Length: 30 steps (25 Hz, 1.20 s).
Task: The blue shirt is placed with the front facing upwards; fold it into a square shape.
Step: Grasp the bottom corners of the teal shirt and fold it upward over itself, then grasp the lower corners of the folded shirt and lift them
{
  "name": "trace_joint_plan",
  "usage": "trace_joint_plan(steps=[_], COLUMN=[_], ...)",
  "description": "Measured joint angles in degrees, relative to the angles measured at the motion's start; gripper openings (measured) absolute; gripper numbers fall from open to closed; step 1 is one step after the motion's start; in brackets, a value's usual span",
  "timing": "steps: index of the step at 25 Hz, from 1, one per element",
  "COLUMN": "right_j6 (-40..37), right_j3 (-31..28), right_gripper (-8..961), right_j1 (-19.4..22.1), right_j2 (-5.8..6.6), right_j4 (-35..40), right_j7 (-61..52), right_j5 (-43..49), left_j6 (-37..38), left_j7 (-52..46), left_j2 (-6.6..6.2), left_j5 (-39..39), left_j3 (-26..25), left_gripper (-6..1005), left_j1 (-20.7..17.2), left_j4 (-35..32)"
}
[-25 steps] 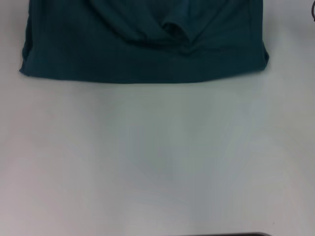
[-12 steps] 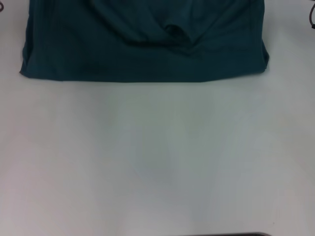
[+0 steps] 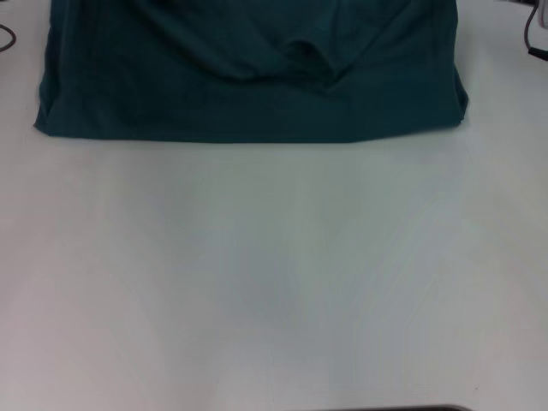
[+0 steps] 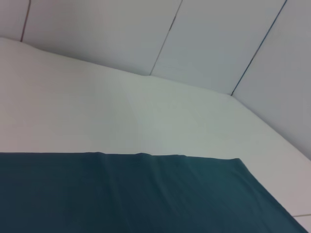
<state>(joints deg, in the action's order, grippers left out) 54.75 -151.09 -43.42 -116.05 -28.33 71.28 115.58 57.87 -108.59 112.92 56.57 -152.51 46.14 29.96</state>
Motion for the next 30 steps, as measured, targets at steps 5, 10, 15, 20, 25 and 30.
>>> trace_joint_plan(steps=[5, 10, 15, 20, 25, 30], right_j6=[-3.66, -4.69, -5.03, -5.67, -5.61, -4.94], right_j3=[0.01, 0.69, 3.66, 4.20, 4.22, 4.23], right_gripper=[49, 50, 216, 364, 497, 711], right_j1=[0.03, -0.03, -0.04, 0.01, 0.38, 1.67], right_j2=[-0.56, -0.67, -0.67, -0.66, -0.49, 0.06], right_j4=[1.64, 2.27, 2.28, 2.08, 1.61, 1.52], right_j7=[0.70, 0.89, 0.92, 0.94, 0.96, 0.95], right_j5=[-1.69, -1.69, -1.69, -1.72, -1.75, -1.70], left_j6=[-2.77, -6.29, -9.27, -9.74, -9.78, -8.14], left_j7=[0.83, 0.87, 0.90, 0.92, 0.81, 0.84], left_j2=[1.72, 2.79, 4.71, 6.82, 7.25, 7.76], left_j5=[-0.30, -0.32, -0.08, 0.09, 0.25, 0.28], left_j3=[0.62, 2.44, 3.83, 4.16, 4.18, 4.40], left_gripper=[96, 100, 103, 296, 495, 685], left_j1=[-0.13, -0.34, -1.56, -3.19, -3.78, -4.74], left_j4=[0.47, 0.63, 3.05, 7.33, 8.31, 9.84])
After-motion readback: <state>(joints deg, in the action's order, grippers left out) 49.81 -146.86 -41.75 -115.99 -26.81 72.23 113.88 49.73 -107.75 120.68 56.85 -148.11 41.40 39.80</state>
